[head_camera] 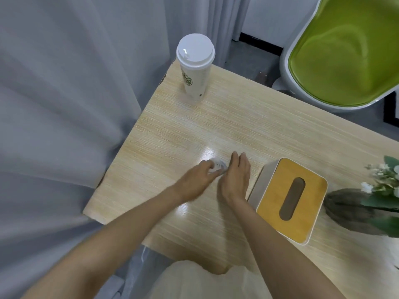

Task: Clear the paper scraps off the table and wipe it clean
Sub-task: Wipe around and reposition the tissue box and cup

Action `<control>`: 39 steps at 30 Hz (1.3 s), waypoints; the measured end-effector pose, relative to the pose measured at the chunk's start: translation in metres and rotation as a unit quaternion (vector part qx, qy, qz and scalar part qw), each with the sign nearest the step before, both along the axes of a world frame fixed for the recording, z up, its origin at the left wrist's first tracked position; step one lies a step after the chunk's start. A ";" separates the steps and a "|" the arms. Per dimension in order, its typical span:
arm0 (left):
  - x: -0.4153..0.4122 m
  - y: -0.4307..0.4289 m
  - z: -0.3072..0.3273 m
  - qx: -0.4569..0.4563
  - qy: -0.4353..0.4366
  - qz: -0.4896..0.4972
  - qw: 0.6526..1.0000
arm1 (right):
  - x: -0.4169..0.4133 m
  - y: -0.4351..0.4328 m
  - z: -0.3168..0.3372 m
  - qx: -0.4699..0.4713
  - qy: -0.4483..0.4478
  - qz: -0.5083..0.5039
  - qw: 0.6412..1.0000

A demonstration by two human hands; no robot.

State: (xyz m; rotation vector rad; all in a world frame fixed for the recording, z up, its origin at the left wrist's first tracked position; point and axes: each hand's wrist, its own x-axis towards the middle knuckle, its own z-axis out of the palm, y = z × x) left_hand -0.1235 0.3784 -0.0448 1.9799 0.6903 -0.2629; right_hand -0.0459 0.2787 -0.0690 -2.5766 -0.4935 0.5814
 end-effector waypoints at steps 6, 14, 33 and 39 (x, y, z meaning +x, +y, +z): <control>-0.012 0.132 0.000 0.100 0.005 0.279 0.955 | 0.012 0.010 0.009 0.011 -0.015 0.024 1.000; 0.013 0.079 -0.005 -0.043 -0.061 0.270 0.960 | 0.050 0.088 0.018 0.127 0.062 0.048 0.989; 0.008 0.148 -0.036 0.329 0.017 0.144 0.933 | 0.108 0.221 0.013 0.287 0.067 -0.020 0.955; 0.022 0.132 -0.035 0.182 0.013 0.209 0.961 | 0.111 0.209 0.025 0.323 0.070 -0.045 0.943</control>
